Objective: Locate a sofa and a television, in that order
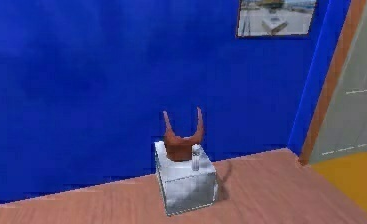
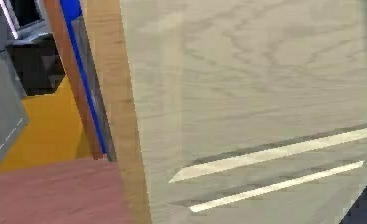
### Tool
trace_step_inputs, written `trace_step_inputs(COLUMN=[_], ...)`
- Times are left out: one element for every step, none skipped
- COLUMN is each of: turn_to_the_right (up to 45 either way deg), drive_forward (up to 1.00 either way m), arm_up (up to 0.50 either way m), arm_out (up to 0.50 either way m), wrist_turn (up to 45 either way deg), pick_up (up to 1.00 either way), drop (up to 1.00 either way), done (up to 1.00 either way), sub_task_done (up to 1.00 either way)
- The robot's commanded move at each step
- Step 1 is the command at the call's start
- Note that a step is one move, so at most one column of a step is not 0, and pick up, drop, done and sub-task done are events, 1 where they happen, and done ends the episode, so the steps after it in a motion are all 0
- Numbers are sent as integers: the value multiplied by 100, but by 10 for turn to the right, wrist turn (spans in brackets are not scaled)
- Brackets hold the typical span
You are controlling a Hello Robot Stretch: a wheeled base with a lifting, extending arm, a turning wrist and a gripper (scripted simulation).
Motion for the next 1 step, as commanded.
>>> trace_step_inputs(turn_to_the_right=[420], drive_forward=[0], arm_up=[0], arm_out=[0], wrist_turn=[0], pick_up=[0], drop=[0], done=[0], sub_task_done=[0])
